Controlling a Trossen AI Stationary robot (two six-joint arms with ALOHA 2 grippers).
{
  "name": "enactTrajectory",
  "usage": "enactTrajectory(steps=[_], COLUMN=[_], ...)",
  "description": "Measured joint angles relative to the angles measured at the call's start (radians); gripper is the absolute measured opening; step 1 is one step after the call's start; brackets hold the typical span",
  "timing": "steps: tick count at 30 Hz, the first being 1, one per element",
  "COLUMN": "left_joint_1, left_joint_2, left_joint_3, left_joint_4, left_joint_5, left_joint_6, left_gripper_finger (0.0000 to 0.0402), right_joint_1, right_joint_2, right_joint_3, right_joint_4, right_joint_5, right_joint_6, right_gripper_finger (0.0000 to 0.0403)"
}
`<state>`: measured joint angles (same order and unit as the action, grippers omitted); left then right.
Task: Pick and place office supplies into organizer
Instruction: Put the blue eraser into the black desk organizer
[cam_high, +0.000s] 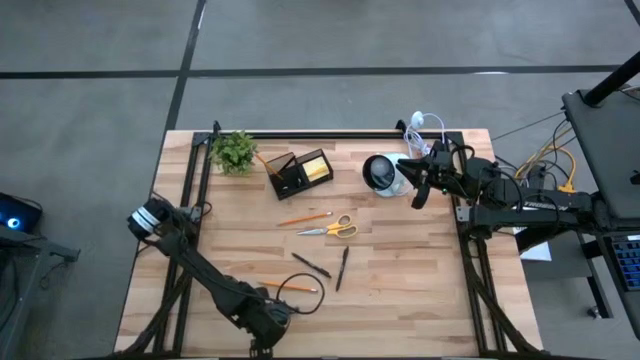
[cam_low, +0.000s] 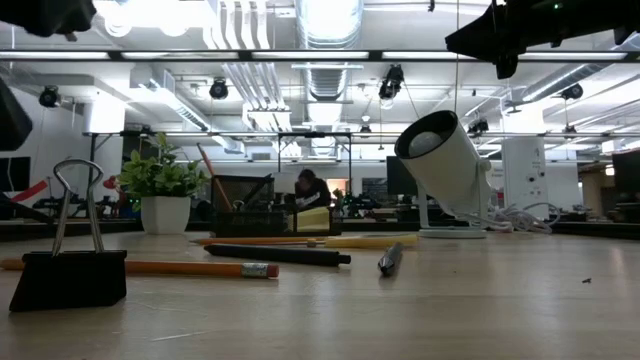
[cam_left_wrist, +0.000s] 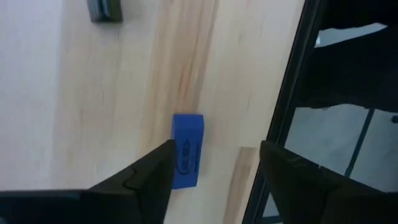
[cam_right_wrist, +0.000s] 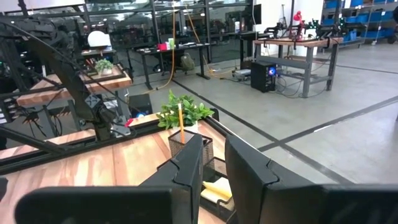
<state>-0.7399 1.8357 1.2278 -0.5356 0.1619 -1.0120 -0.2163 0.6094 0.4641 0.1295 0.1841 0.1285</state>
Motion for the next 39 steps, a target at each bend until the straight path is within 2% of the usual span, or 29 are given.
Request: enactTrajectory(steps=[5,9,16,24,39], left_joint_1=[-0.007,-0.014,-0.014,-0.04,-0.059], left_joint_2=[0.019,0.045,0.07,0.071,0.074], left_joint_3=[0.0,0.0,0.006,0.005,0.003], left_joint_4=[-0.003,-0.004,-0.028,-0.042,-0.062], left_joint_5=[0.012,0.012,0.01,-0.035,-0.08], left_joint_6=[-0.003,-0.009,-0.105,-0.105,-0.103], left_gripper_finger=[0.0249,0.0251,0.0251,0.0251,0.0194], right_joint_1=[0.0,0.0,0.0,0.0,0.0], right_joint_2=[0.0,0.0,0.0,0.0,0.0], right_joint_3=[0.0,0.0,0.0,0.0,0.0], right_joint_4=[0.0,0.0,0.0,0.001,0.001], right_joint_5=[0.0,0.0,0.0,0.0,0.0], right_joint_6=[0.002,0.002,0.002,0.0,0.002], right_gripper_finger=[0.0059,0.0059,0.0059,0.0059,0.0059])
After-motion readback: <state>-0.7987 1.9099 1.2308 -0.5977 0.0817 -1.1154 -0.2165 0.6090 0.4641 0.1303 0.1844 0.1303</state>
